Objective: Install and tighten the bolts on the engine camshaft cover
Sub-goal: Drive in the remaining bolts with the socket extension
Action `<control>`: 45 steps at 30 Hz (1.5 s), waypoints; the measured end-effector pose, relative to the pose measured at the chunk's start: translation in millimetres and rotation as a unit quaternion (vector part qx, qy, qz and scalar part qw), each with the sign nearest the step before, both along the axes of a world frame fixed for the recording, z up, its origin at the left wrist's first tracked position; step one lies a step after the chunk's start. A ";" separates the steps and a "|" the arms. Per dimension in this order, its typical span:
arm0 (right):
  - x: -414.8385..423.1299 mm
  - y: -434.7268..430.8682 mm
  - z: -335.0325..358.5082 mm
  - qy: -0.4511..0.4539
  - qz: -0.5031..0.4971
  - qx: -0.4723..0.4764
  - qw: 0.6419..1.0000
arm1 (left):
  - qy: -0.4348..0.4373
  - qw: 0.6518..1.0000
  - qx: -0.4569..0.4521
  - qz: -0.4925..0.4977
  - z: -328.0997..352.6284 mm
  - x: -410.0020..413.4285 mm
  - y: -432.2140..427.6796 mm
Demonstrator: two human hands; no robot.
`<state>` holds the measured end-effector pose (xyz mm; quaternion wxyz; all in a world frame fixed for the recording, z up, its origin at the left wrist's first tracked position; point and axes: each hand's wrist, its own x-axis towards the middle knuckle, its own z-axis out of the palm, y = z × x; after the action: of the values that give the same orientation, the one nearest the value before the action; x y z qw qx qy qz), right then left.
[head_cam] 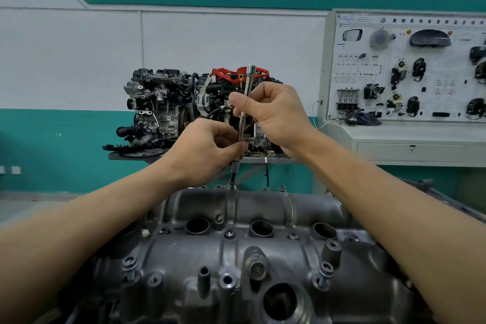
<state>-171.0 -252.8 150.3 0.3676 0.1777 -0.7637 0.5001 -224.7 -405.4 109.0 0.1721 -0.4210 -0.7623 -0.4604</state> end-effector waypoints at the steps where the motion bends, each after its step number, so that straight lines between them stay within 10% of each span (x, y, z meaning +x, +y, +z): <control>1: -0.2 0.5 0.1 -0.002 -0.001 -0.006 1.000 | 0.000 1.000 0.000 0.001 0.1 0.0 -0.1; 45: -3.0 -3.9 -3.2 -0.037 0.011 -0.010 0.999 | -0.002 1.000 -0.015 -0.007 0.1 1.0 -0.8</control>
<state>-174.0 -256.7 147.1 0.3359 0.1635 -0.7695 0.5179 -223.7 -406.2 109.1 0.1612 -0.4282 -0.7663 -0.4510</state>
